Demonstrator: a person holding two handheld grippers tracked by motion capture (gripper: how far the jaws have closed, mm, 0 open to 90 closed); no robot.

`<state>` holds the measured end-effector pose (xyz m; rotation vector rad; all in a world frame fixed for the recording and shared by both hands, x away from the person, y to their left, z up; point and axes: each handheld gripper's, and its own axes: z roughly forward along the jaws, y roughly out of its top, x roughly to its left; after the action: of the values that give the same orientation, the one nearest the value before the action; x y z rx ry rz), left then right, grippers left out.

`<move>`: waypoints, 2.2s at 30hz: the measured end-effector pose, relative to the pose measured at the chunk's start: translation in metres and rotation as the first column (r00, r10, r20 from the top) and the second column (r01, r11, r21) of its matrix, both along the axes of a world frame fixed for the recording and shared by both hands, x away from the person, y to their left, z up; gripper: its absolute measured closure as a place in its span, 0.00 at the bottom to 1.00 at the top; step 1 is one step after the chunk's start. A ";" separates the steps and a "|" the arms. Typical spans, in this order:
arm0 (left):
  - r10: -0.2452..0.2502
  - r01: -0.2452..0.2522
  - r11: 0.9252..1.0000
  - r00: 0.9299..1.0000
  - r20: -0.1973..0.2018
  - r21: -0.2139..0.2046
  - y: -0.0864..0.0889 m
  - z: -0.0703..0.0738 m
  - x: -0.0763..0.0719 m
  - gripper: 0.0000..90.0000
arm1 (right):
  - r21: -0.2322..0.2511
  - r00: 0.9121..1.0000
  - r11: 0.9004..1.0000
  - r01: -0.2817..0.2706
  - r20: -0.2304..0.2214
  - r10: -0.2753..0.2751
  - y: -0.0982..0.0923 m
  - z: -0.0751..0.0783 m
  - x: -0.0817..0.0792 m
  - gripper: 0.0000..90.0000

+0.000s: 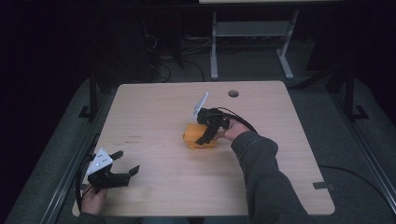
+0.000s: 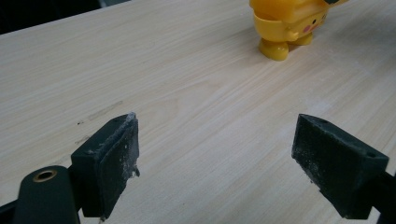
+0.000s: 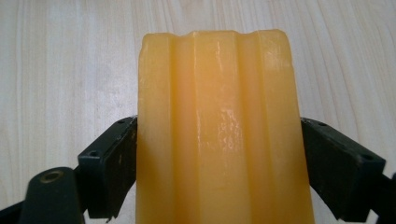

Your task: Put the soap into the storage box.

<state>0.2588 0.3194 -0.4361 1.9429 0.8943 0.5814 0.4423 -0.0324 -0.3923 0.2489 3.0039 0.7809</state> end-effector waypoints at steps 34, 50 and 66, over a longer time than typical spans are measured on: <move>0.002 -0.002 1.000 1.000 -0.003 -0.005 -0.001 0.000 0.000 0.16 | 0.077 0.997 0.995 0.062 0.039 -0.065 -0.032 0.019 -0.010 0.16; 0.002 -0.002 1.000 1.000 -0.004 -0.002 -0.002 -0.001 0.000 0.16 | 0.091 0.995 0.992 0.090 0.029 -0.093 -0.047 0.022 -0.019 0.16; 0.001 -0.001 1.000 1.000 -0.005 0.001 -0.002 -0.001 0.000 0.16 | 0.079 0.994 0.991 0.104 0.022 -0.106 -0.057 0.024 -0.026 0.16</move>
<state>0.2589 0.3177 -0.4368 1.9460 0.8981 0.5780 0.4164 -0.0898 -0.3679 0.3923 2.9114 0.8841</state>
